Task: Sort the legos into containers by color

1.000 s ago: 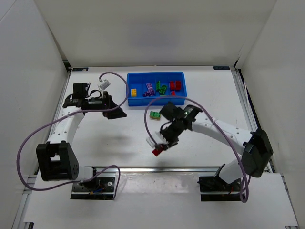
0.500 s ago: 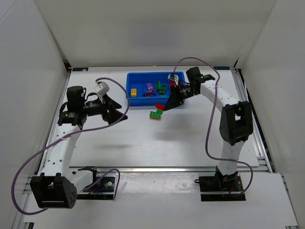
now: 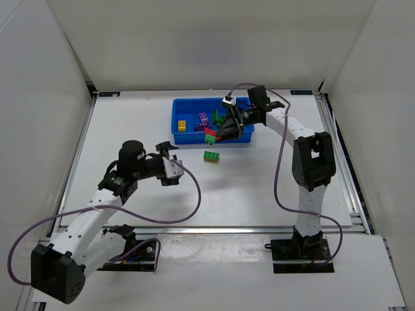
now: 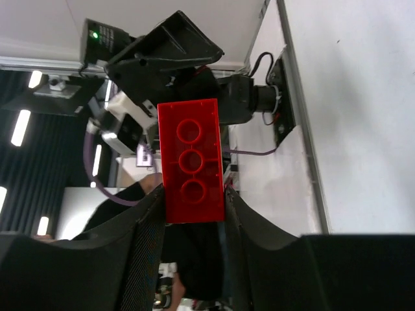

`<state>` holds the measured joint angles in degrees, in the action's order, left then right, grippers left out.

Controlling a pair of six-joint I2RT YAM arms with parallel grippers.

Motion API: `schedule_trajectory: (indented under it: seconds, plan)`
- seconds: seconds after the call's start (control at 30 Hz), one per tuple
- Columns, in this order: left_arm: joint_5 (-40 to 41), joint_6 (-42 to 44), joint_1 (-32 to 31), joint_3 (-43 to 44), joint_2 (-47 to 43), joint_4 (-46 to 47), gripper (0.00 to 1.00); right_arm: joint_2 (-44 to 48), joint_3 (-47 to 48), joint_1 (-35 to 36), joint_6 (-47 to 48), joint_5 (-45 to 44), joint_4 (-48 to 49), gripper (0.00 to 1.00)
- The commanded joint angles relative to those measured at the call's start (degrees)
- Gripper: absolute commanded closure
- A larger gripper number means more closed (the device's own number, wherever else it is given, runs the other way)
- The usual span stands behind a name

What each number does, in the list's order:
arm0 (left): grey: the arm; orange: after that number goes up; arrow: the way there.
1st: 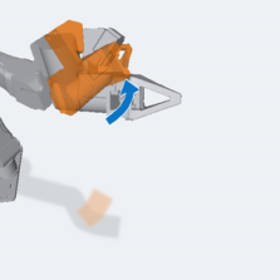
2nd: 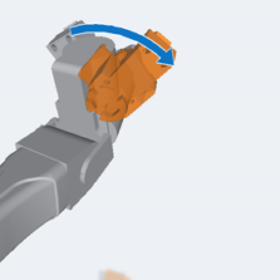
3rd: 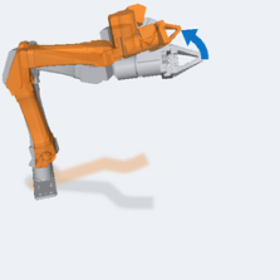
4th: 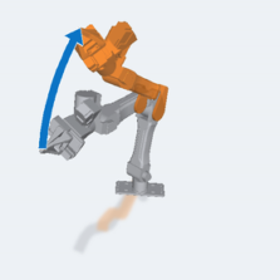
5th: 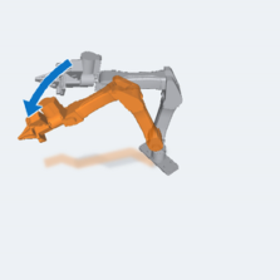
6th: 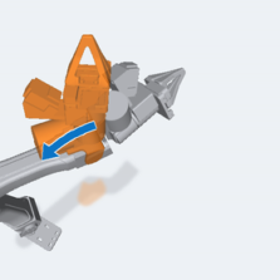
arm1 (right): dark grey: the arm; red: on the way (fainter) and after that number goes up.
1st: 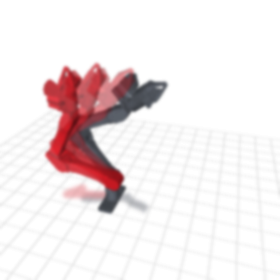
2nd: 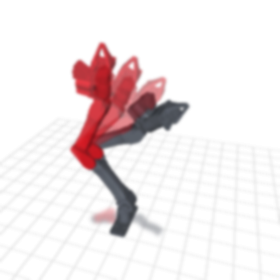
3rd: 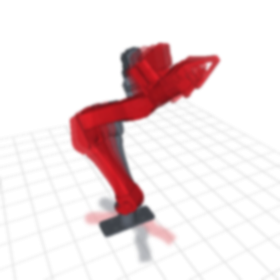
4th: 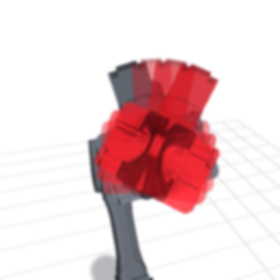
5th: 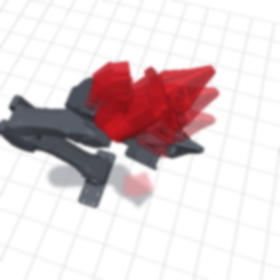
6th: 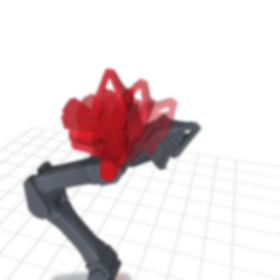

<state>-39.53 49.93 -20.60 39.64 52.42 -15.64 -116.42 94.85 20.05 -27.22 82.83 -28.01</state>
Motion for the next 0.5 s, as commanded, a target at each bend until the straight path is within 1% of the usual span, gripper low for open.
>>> schedule_trajectory:
  seconds: [0.0,0.03,0.1,0.13,0.17,0.23,0.33,0.37,0.47]
  plan:
    - [8.67,10.61,-3.03,-1.75,0.83,14.48,0.02,-0.74,1.57,0.42,-8.62,8.84,5.76,1.00]
    - [10.07,11.67,-4.70,-2.45,1.97,18.32,0.04,-1.00,1.22,0.25,-11.33,8.93,6.82,1.00]
    - [11.66,14.82,-6.64,-5.17,2.85,23.61,0.05,-1.18,0.34,0.25,-13.20,9.28,8.23,1.00]
    - [13.76,15.71,-7.60,-5.79,4.08,29.03,0.07,-1.35,0.16,0.42,-14.25,9.28,8.41,1.00]
    - [14.82,16.59,-9.53,-6.23,4.96,31.00,0.09,-1.44,-0.19,0.42,-14.70,9.37,9.02,1.00]
    - [17.45,16.95,-11.21,-6.07,7.06,35.21,0.12,-1.44,-0.63,0.51,-16.71,9.28,10.16,1.00]
    - [18.35,16.95,-13.76,-5.62,9.09,38.04,0.15,-1.53,-1.07,0.78,-17.60,9.19,10.34,1.00]
    - [18.35,17.30,-14.72,-5.62,9.36,39.70,0.18,-1.88,-0.72,0.86,-17.69,9.46,10.26,1.00]
    - [19.40,18.27,-16.31,-6.50,11.03,43.92,0.20,-2.76,0.25,1.21,-17.86,10.16,9.73,1.00]
